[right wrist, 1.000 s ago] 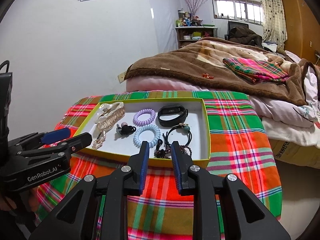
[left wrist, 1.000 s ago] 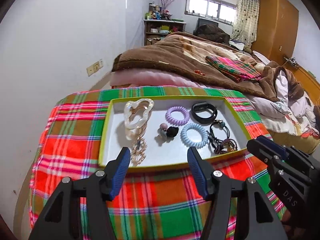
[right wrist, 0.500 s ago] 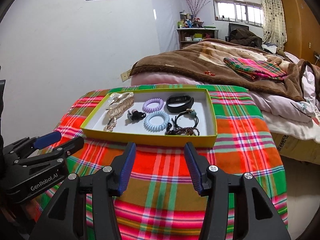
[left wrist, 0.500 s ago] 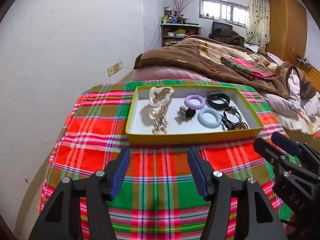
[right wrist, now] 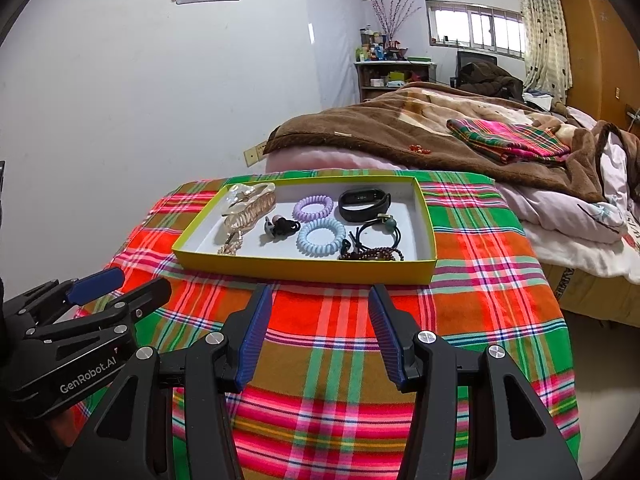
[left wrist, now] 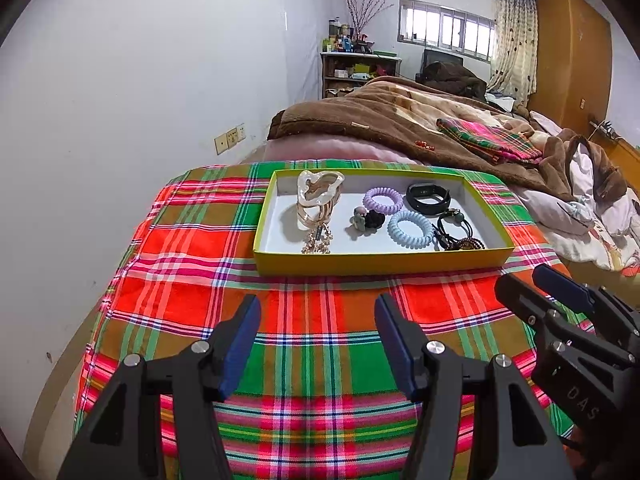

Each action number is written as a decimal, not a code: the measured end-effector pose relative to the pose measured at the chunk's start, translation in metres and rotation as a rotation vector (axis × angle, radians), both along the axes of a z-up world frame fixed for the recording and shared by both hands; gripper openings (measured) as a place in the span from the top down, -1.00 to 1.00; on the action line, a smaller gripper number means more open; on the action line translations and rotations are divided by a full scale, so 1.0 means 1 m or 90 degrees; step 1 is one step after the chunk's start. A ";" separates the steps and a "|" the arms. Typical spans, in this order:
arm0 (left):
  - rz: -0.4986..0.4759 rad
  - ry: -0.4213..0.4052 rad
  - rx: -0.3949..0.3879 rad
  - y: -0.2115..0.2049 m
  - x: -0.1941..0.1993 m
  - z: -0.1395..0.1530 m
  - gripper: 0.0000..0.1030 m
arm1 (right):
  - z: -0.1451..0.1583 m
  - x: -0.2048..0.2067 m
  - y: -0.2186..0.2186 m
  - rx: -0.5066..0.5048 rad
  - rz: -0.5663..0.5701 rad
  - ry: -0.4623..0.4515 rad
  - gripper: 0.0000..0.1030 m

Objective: Organize jewelry

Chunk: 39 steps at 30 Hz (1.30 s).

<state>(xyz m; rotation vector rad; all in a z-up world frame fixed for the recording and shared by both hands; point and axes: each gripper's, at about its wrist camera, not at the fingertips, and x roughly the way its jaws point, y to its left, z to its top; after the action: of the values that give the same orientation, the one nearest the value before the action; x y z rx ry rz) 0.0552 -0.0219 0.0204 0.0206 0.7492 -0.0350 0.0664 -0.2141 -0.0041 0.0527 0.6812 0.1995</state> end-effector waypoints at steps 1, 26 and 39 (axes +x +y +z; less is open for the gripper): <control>0.002 -0.001 -0.002 0.001 -0.001 0.000 -0.19 | 0.000 -0.001 0.001 0.000 0.001 -0.001 0.01; 0.002 0.007 -0.014 0.005 -0.010 -0.003 -0.19 | 0.000 -0.009 0.009 -0.006 0.007 -0.003 0.01; 0.004 0.008 -0.013 0.005 -0.010 -0.003 -0.19 | -0.001 -0.008 0.009 -0.004 0.007 -0.001 0.01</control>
<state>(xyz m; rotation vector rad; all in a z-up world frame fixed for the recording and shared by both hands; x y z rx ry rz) 0.0456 -0.0165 0.0179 -0.0012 0.7611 -0.0363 0.0586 -0.2053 -0.0048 0.0422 0.6813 0.2074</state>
